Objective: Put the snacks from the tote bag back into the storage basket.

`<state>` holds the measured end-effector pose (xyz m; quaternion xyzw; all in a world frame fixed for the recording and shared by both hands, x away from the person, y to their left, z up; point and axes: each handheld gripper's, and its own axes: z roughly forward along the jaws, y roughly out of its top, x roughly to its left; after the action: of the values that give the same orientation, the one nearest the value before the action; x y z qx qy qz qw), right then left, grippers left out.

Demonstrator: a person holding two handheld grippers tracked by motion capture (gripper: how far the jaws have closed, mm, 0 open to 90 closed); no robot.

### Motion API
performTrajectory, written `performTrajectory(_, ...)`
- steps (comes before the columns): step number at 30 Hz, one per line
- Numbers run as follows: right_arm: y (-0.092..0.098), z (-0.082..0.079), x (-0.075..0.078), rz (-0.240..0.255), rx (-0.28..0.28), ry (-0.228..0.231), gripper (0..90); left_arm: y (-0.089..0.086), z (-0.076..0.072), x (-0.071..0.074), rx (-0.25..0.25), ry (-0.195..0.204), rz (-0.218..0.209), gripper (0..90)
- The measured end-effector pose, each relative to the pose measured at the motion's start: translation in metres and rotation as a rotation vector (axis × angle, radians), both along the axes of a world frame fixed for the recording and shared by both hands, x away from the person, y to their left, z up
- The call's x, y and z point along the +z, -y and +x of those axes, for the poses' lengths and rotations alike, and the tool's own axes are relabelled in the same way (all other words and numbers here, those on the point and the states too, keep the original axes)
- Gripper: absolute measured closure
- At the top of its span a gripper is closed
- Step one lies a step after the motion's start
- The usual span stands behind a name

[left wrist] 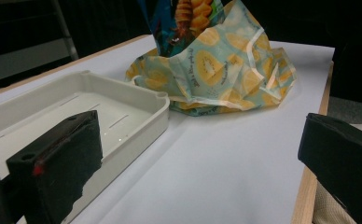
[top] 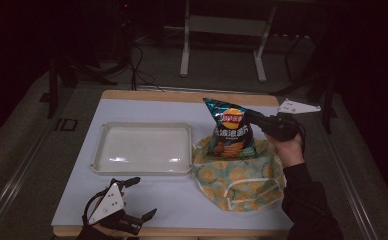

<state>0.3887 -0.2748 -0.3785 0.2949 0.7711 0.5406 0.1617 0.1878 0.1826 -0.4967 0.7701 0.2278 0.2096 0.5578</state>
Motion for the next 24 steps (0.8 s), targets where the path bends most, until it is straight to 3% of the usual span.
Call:
performTrajectory(13,-0.009,-0.001,0.033,0.019,-0.012,0.041,90.0,0.0,0.0,0.0,0.004,0.0,-0.001,0.2)
performTrajectory(24,-0.039,0.004,0.048,0.02,0.012,0.052,90.0,0.0,-0.001,0.001,0.002,0.004,-0.005,0.2)
